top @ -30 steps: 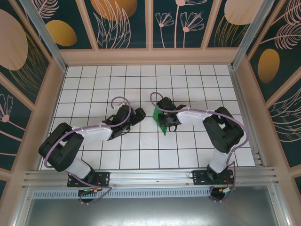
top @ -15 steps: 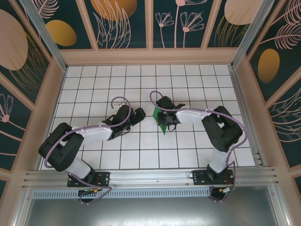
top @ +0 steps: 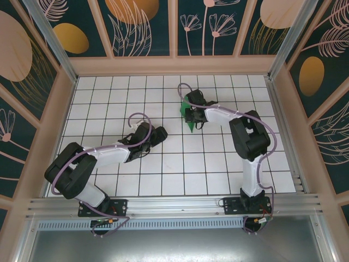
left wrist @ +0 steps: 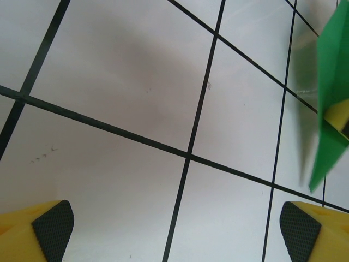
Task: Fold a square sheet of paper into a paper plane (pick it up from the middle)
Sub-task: Move the paper plane to the top-center of the table.
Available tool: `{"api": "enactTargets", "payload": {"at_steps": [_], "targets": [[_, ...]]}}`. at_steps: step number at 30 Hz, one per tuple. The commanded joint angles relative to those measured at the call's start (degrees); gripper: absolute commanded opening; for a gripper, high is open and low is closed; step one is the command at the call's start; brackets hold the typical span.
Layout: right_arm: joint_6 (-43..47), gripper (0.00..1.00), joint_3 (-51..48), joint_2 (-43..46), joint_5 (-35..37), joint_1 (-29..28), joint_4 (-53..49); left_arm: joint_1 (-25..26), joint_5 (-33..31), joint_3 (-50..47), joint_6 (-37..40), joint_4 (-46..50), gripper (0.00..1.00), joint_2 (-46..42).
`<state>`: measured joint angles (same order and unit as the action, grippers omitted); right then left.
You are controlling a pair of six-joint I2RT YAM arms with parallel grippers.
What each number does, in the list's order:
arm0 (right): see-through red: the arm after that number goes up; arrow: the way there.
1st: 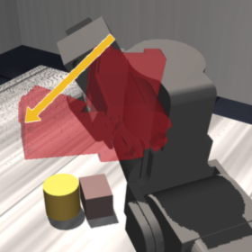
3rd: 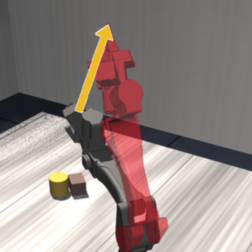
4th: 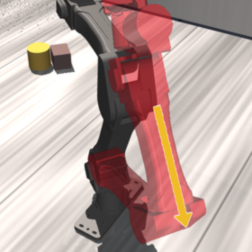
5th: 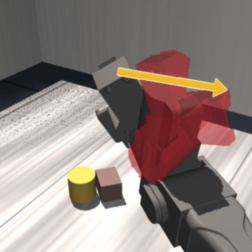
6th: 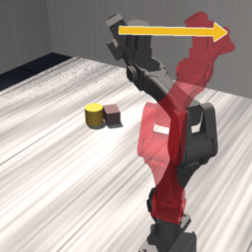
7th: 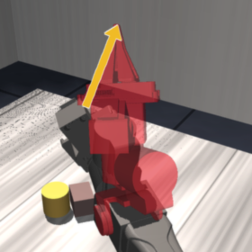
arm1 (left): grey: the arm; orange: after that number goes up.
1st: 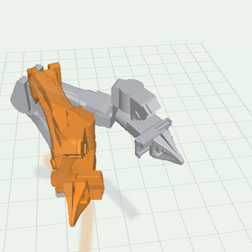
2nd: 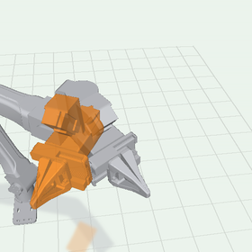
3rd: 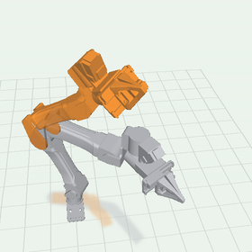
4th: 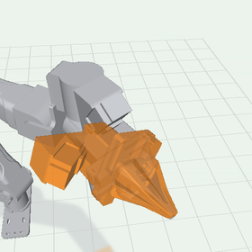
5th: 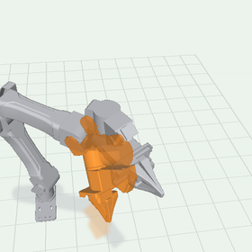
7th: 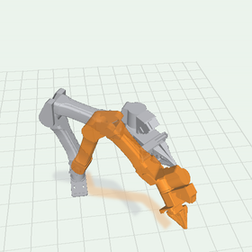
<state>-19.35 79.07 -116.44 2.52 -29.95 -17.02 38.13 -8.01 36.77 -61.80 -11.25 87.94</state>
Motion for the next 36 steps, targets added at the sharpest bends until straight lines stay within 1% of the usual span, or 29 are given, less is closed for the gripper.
{"api": "enactTargets", "payload": {"at_steps": [1,5,11,13,16,19,22,26,27,30,31,33,34,35,36], "targets": [[2.14,0.16,2.63,-2.25,-0.68,0.51,-2.89,-0.51,-0.7,0.4,0.96,1.24,0.99,-1.54],[0.75,0.18,2.63,-3.67,-0.15,0.57,-3.09,-0.62,-0.48,0.55,1.0,1.23,0.99,-1.33],[-1.13,0.18,1.53,-5.89,-0.19,0.6,-2.69,-0.76,-0.67,0.73,0.72,1.95,0.98,-1.03],[-2.62,0.17,2.4,-6.18,-0.07,0.6,-3.85,-1.19,-0.77,0.75,0.54,2.58,0.98,-1.4],[-3.93,0.2,5.29,-4.37,0.21,-0.12,-4.85,-2.91,-1.17,2.19,1.49,4.62,0.99,-2.51],[-4.46,0.3,8.87,-1.04,2.12,-0.72,-6.8,-5.37,-3.15,5.57,4.53,8.24,0.99,-4.49],[-5.1,0.44,10.91,3.94,5.13,-0.46,-7.98,-7.99,-7.58,9.96,8.51,13.12,0.99,-7.14],[-5.01,0.65,10.01,11.77,8.95,1.17,-6.92,-11.66,-13.45,14.81,14.52,17.37,0.99,-10.88],[-4.83,0.67,9.03,13.72,9.79,1.78,-6.09,-12.29,-15.5,15.49,15.77,18.05,0.99,-11.63],[-3.12,0.73,2.55,20.84,13.72,4.65,-0.7,-13.83,-23.51,15.77,21.33,18.92,0.99,-14.45],[-2.49,0.76,-0.25,23.49,15.54,5.83,1.51,-14.25,-26.96,15.12,23.15,18.76,0.99,-15.48],[-1.26,0.87,-6.44,28.62,19.75,8.07,5.85,-15.23,-33.55,12.52,25.39,17.75,0.99,-17.33],[-0.52,0.94,-10.14,31.54,22.15,9.31,8.71,-15.93,-35.41,10.21,27.27,15.71,0.99,-18.49],[0.38,0.99,-13.97,34.41,24.21,10.67,11.65,-16.96,-36.54,7.3,29.26,12.82,0.99,-19.8],[1.23,0.99,-17.55,36.92,25.6,12.33,14.5,-17.82,-37.52,4.13,30.69,9.61,0.99,-21.15]]}}
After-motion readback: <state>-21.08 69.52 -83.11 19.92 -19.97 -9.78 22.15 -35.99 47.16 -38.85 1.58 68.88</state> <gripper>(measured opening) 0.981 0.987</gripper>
